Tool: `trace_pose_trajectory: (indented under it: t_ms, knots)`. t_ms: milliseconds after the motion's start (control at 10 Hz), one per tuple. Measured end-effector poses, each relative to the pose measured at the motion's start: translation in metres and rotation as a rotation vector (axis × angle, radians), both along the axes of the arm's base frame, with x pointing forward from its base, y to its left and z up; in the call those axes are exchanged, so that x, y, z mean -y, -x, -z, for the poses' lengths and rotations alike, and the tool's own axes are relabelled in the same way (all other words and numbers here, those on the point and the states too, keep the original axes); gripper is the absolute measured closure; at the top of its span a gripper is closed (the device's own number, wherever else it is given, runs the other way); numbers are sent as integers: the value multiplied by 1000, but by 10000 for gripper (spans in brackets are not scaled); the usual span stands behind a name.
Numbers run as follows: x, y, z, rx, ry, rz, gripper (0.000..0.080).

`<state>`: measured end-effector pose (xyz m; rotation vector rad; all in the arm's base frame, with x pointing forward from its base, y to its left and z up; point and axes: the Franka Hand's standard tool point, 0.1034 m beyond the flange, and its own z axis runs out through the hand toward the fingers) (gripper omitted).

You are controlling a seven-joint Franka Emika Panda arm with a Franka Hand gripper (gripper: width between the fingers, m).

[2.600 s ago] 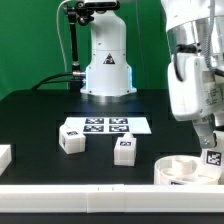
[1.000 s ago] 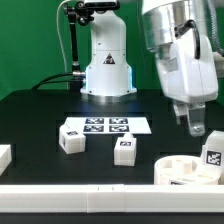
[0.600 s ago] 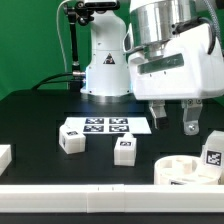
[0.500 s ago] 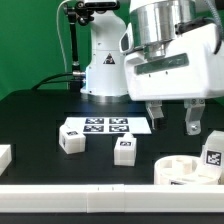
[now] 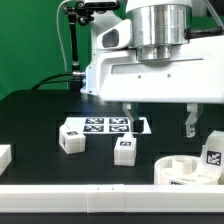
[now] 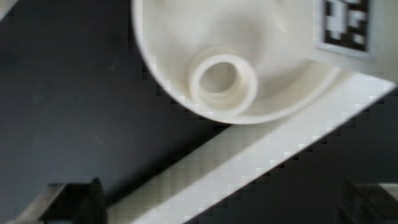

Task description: Assemble stool

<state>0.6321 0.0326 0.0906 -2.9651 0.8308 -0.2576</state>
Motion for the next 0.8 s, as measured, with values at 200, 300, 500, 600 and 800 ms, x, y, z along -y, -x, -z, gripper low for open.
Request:
trace_pose_trajectory:
  t_ms: [200, 300, 500, 600, 800]
  knots:
    - [10, 0, 1, 23, 52, -129, 150]
    - [10, 0, 2, 20, 58, -159, 150]
    - [11, 0, 2, 20, 80, -273, 150]
    - [11, 1, 2, 19, 76, -254, 150]
    - [31, 21, 16, 24, 106, -278, 150]
